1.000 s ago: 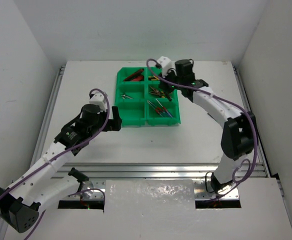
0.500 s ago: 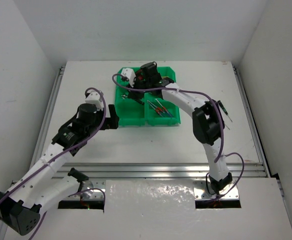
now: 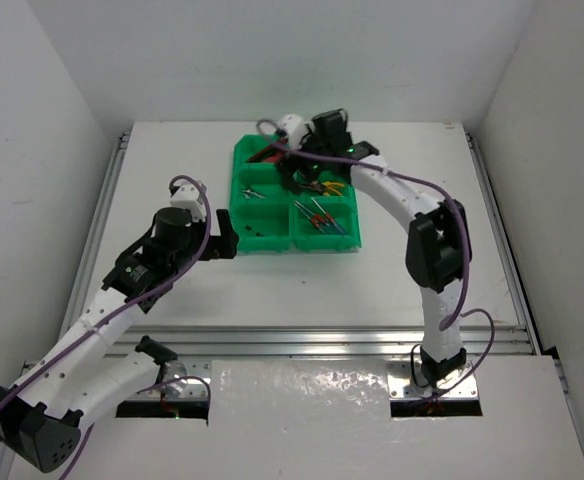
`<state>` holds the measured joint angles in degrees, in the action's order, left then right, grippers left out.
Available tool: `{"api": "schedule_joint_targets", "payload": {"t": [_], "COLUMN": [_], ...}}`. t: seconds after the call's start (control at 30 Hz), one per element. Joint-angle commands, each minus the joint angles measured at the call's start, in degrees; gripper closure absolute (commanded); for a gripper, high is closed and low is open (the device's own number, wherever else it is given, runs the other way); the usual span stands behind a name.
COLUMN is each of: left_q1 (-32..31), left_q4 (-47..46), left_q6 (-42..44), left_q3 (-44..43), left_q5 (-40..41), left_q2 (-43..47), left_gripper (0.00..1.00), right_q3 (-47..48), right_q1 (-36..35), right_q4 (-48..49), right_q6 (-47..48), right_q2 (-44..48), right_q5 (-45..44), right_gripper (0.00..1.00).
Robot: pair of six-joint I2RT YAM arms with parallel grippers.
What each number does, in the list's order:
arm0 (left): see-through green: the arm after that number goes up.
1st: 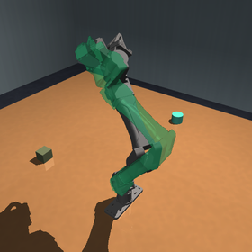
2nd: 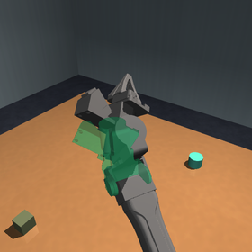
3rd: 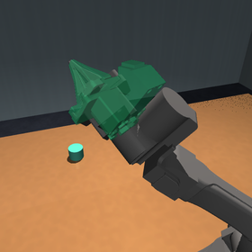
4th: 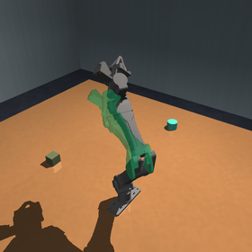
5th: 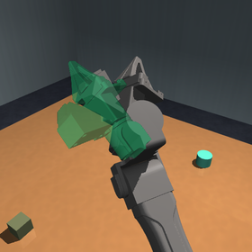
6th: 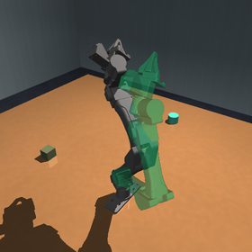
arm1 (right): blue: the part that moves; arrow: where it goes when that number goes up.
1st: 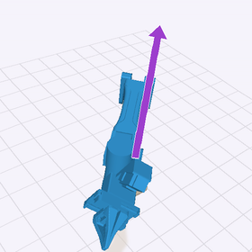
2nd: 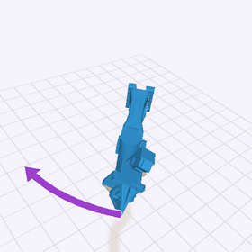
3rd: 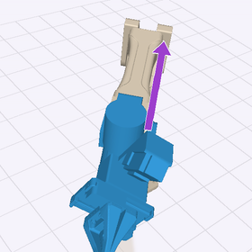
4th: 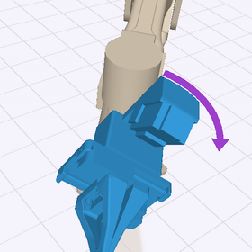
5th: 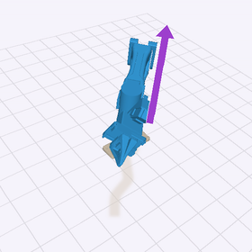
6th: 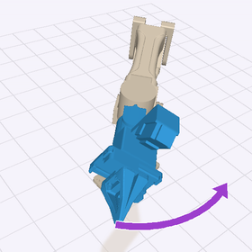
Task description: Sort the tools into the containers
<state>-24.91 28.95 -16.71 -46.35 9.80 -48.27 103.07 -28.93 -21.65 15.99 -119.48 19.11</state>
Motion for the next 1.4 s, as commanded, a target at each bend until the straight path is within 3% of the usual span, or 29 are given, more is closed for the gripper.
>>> {"api": "schedule_joint_targets", "payload": {"t": [0.0, 0.1, 0.2, 0.47, 0.73, 0.87, 0.93, 1.07, 1.2, 1.37], "left_q1": [0.82, 0.82, 1.0, 0.21, -1.11, -1.37, -1.46, -1.46, -1.55, -1.46], "left_q4": [-2.41, -2.14, -1.71, -2.05, -1.88, -1.97, -2.05, -2.05, -2.14, -2.23], "left_q6": [0.71, 0.54, 0.36, 0.54, 0.63, 0.63, 0.63, 0.71, 0.71, 0.8], "left_q3": [0.21, 0.21, -0.06, 0.03, 0.03, 0.12, 0.03, 0.03, -0.06, -0.06], "left_q5": [-0.14, 0.48, 0.74, -1.71, -2.16, -1.98, -2.07, -2.51, -2.68, -2.95], "left_q2": [2.21, 2.48, 1.87, 1.87, 1.6, 2.04, 2.13, 2.13, 2.13, 1.87], "left_gripper": [0.0, 0.0, 0.0, 0.0, 0.0, 0.0, 0.0, 0.0, 0.0, 0.0], "right_q3": [0.47, 0.64, -0.31, -1.82, -5.24, -5.59, -9.53, -19.21, -22.9, -24.49], "right_q1": [10.36, 20.54, 27.14, 37.26, 39.65, 39.74, 39.56, 39.12, 38.95, 39.82], "right_q4": [1.35, -1.71, -4.1, -5.06, -7.09, -7.97, -4.12, 7.91, 11.18, 11.81], "right_q6": [-10.08, -14.14, -18.27, -19.68, -20.55, -21.79, -21.09, -18.72, -16.87, -17.57], "right_q2": [3.38, 0.57, -1.62, -5.5, -5.33, -5.24, -3.84, 2.13, 2.94, 2.59], "right_q5": [-20.01, -29.9, -34.14, -42.05, -38.71, -41.6, -43.46, -41.88, -43.37, -39.52], "right_gripper": [0.01, 0.01, 0.01, 0.02, 0.14, 0.21, 0.28, 0.28, 0.27, 0.36]}}
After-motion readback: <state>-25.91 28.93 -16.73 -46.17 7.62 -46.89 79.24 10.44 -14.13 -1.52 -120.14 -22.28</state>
